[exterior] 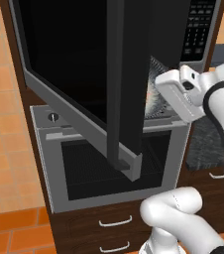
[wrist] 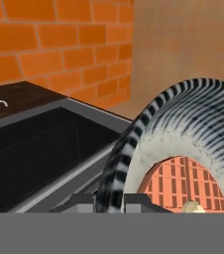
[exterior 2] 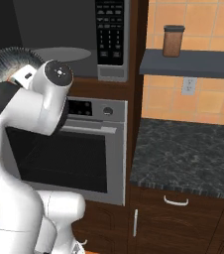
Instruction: Open the microwave, place the bowl with waffle inside the microwave, then close the microwave door and turn it on.
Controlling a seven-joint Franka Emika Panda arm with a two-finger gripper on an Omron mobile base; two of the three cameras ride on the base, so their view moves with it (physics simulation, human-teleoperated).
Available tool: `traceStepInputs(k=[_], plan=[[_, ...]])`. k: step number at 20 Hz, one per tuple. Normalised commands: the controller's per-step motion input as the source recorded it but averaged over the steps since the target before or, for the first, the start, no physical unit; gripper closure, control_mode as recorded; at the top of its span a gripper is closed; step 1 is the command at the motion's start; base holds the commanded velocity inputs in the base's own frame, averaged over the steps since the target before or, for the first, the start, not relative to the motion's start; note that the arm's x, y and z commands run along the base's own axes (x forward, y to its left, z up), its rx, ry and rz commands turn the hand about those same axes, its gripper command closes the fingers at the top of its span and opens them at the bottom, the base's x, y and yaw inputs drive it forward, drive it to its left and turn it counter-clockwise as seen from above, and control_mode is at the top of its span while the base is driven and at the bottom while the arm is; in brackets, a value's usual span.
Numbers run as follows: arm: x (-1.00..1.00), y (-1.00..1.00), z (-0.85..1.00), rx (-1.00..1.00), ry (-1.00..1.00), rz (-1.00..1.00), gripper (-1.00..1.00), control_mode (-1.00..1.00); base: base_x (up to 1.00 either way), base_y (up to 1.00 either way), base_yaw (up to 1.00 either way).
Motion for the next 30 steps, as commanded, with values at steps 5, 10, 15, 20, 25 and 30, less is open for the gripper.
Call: traceStepInputs(k=[5,10,15,20,25,30], plan=[[0.57,0.13,0.32,0.03,0.08,-0.10,1.00,-1.00,0.00,0.00,0.00],[0.28,0.07,0.37,0.01,0.01,-0.18,1.00,-1.00,0.00,0.00,0.00],[0.09,0.23,0.29,0.00,0.00,-0.19,1.00,-1.00,0.00,0.00,0.00],[0.12,0.26,0.10,-0.02,-0.01,-0.17,1.00,-1.00,0.00,0.00,0.00],[0.28,0.14,0.00,-0.02,0.00,-0.15,1.00,-1.00,0.00,0.00,0.00],[0.43,0.10,0.07,0.00,0.00,-0.15,1.00,-1.00,0.00,0.00,0.00]])
